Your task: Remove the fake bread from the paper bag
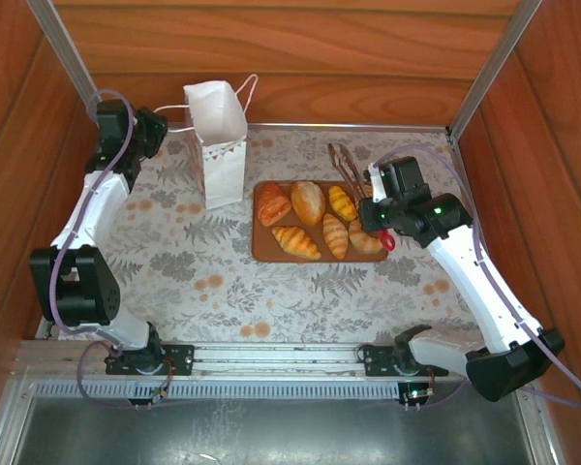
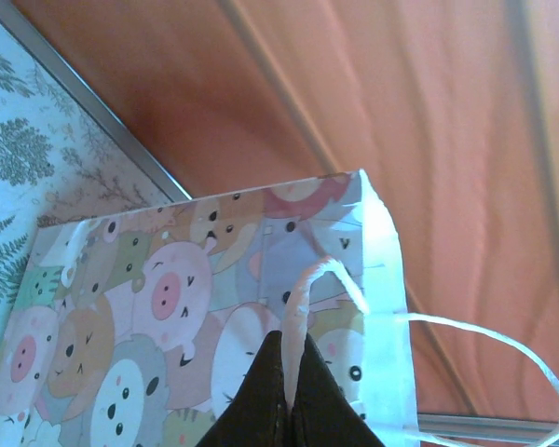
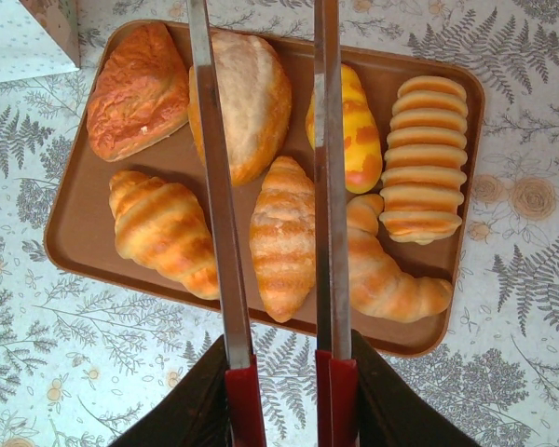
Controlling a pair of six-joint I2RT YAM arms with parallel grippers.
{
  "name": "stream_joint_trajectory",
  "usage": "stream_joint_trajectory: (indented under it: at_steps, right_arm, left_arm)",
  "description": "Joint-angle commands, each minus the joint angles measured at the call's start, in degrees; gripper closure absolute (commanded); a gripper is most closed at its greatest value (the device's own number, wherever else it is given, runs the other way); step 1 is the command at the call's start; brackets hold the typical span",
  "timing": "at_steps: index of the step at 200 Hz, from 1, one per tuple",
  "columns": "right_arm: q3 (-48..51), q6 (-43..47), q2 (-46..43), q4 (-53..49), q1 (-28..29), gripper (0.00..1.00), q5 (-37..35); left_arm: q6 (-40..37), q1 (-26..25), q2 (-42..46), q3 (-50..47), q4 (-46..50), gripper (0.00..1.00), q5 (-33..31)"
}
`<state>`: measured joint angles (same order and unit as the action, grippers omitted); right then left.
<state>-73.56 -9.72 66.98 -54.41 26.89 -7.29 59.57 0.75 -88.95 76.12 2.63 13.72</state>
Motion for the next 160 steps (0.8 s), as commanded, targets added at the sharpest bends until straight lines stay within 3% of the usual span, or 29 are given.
stream_joint_trajectory:
  at_steps: [1,103,127,143,160]
  right_arm:
    - [-0.7,-1.1,-1.5,0.3,-0.6,0.69,0.4]
    - [-0.8,-2.5,-3.8,0.1,-1.3,0.69,0.7]
    - [-0.9,-2.5,-4.0,0.3,-1.7,0.69,0.9]
    - [-1.0,-2.4,-4.1,0.4,-2.2,0.69,1.0]
    - [-1.1,-2.2,-4.4,0.4,-2.7,0.69,1.0]
  left_arm:
    - [-1.5,0.3,1.4,-0.1,0.8,0.94,-0.5]
    - [-4.6,0.5,6.2,-3.0,5.4,0.47,0.0]
    - [-7.0,0.6,9.0,-5.0,8.1,0.29,-1.2]
    - [-9.0,0.5,11.7,-7.5,9.0,0.01,-2.5]
    - [-11.0,0.6,14.3,-10.2,9.4,0.0,-2.5]
